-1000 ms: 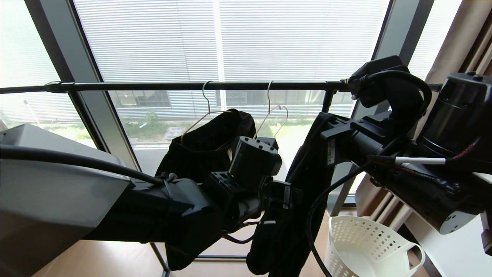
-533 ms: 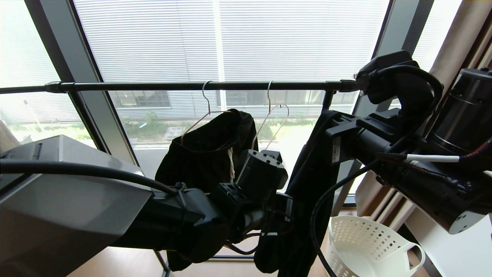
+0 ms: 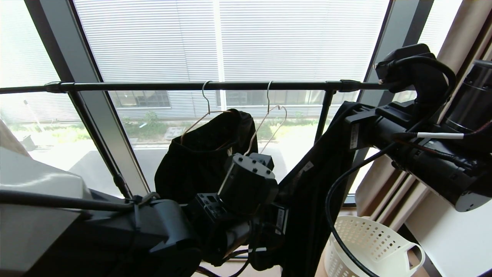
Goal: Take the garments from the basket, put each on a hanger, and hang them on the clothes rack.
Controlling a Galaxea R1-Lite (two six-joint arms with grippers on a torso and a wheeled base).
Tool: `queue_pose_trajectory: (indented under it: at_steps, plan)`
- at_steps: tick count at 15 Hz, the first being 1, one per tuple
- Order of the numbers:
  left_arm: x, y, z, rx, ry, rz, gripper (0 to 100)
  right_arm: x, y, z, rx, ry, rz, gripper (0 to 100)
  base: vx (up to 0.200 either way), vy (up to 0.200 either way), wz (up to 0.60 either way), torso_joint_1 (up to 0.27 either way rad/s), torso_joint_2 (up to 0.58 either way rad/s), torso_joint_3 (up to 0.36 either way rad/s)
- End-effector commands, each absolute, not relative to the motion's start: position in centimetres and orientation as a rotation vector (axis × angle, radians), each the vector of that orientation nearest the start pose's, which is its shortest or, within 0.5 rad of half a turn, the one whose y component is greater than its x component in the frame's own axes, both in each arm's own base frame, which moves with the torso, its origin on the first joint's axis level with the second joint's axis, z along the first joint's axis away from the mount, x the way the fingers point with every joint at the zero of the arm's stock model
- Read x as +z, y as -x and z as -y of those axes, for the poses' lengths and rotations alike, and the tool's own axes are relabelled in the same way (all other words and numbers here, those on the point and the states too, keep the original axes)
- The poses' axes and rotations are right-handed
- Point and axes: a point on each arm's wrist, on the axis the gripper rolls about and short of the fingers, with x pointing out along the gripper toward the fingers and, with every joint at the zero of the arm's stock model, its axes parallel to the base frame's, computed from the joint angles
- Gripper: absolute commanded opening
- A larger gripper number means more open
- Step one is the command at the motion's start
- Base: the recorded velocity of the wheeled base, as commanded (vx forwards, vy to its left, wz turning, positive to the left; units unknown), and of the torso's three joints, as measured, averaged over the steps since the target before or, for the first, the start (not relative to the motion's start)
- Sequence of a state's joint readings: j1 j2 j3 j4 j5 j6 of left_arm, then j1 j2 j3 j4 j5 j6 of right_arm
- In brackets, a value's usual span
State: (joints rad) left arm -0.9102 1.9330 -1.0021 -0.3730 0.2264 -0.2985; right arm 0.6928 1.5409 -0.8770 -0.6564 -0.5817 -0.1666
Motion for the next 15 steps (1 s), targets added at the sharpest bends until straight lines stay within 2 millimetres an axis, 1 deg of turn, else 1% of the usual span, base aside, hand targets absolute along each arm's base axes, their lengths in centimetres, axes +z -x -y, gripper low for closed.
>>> queue_pose_trajectory:
  at_steps: [1, 3, 4, 6, 7, 8, 9, 10, 12, 15]
  plan:
    - [15.5, -21.0, 26.0, -0.585, -0.001, -0.523, 0, 25.1, -22.5, -15.5, 0.082, 0.182, -0.002, 0, 0.0, 0.0, 0.0, 0.0, 0.0, 0.0]
    - [16.4, -20.9, 24.6, -0.553, 0.01, -0.496, 0, 24.8, -22.3, -14.6, 0.091, 0.216, -0.034, 0, 0.0, 0.0, 0.0, 0.0, 0.0, 0.0]
    - [17.1, -21.1, 23.8, -0.531, 0.02, -0.475, 0, 24.6, -21.6, -13.8, 0.138, 0.264, -0.064, 0, 0.0, 0.0, 0.0, 0.0, 0.0, 0.0]
    - [17.8, -21.8, 22.7, -0.497, 0.032, -0.455, 0, 24.5, -20.0, -12.3, 0.211, 0.337, -0.113, 0, 0.0, 0.0, 0.0, 0.0, 0.0, 0.0]
    - [17.8, -22.0, 22.5, -0.487, 0.031, -0.452, 0, 24.5, -19.5, -12.0, 0.238, 0.355, -0.125, 0, 0.0, 0.0, 0.0, 0.0, 0.0, 0.0]
    - [18.0, -22.7, 22.0, -0.469, 0.026, -0.443, 0, 24.3, -18.4, -11.4, 0.306, 0.395, -0.178, 0, 0.0, 0.0, 0.0, 0.0, 0.0, 0.0]
    - [18.1, -22.9, 21.9, -0.462, 0.025, -0.437, 0, 24.0, -17.9, -11.1, 0.33, 0.419, -0.225, 0, 0.0, 0.0, 0.0, 0.0, 0.0, 0.0]
    - [18.3, -23.2, 21.8, -0.457, 0.031, -0.429, 0, 23.7, -17.7, -11.0, 0.336, 0.441, -0.275, 0, 0.0, 0.0, 0.0, 0.0, 0.0, 0.0]
    - [18.4, -23.4, 21.6, -0.45, 0.034, -0.428, 0, 23.2, -17.8, -11.1, 0.343, 0.46, -0.307, 0, 0.0, 0.0, 0.0, 0.0, 0.0, 0.0]
    - [18.4, -23.5, 21.4, -0.447, 0.035, -0.427, 0, 22.7, -18.8, -11.8, 0.35, 0.467, -0.328, 0, 0.0, 0.0, 0.0, 0.0, 0.0, 0.0]
